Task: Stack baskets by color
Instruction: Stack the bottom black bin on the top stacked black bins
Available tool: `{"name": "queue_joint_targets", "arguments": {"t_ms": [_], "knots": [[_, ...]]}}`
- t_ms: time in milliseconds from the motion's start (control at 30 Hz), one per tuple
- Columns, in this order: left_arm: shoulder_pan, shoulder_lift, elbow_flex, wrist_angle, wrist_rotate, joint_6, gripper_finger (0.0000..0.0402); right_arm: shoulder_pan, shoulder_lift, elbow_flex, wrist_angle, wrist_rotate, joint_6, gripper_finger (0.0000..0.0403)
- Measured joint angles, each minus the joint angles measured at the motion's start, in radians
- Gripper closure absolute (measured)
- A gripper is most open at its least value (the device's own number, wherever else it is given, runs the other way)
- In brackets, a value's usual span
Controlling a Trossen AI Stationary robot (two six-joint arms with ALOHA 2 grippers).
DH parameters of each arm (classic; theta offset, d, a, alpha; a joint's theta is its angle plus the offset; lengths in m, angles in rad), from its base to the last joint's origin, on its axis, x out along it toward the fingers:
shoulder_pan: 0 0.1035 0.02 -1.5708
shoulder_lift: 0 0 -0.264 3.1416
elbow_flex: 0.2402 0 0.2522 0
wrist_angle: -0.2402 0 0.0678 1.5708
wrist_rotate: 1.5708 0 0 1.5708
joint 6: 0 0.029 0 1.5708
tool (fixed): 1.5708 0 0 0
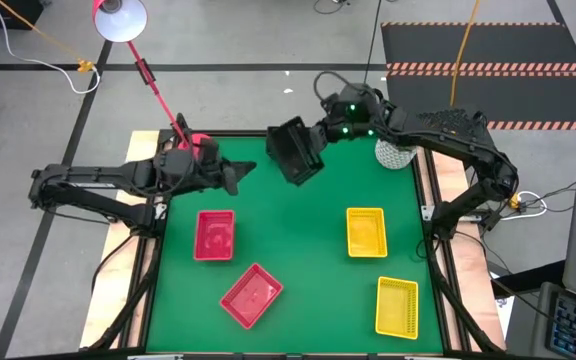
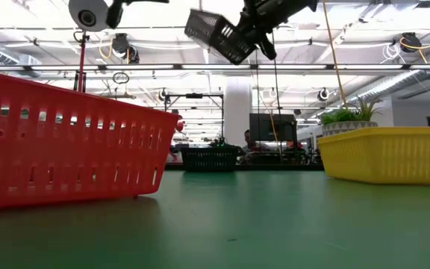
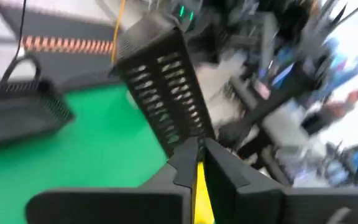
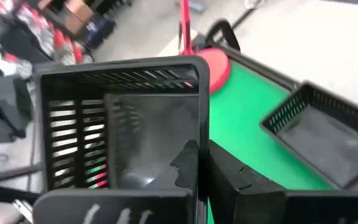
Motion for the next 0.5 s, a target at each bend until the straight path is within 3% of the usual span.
{"name": "queue_joint_targets", "arguments": {"t_ms": [200,367,500], "knots": [[0.0,0.076,0.006,0.207,-0.073,0.02,0.0296,-0.055,0.0,0.0,0.075,-0.006,0.105,0.0391],[0.0,0.161,0.076,0.212,-0.114,0.078,0.022,-0.066,0.0,0.0,0.141,-0.001,0.163,0.039],[0.0,0.247,0.162,0.205,-0.172,0.184,0.0188,-0.066,0.0,0.0,0.171,0.002,0.174,0.039]]}}
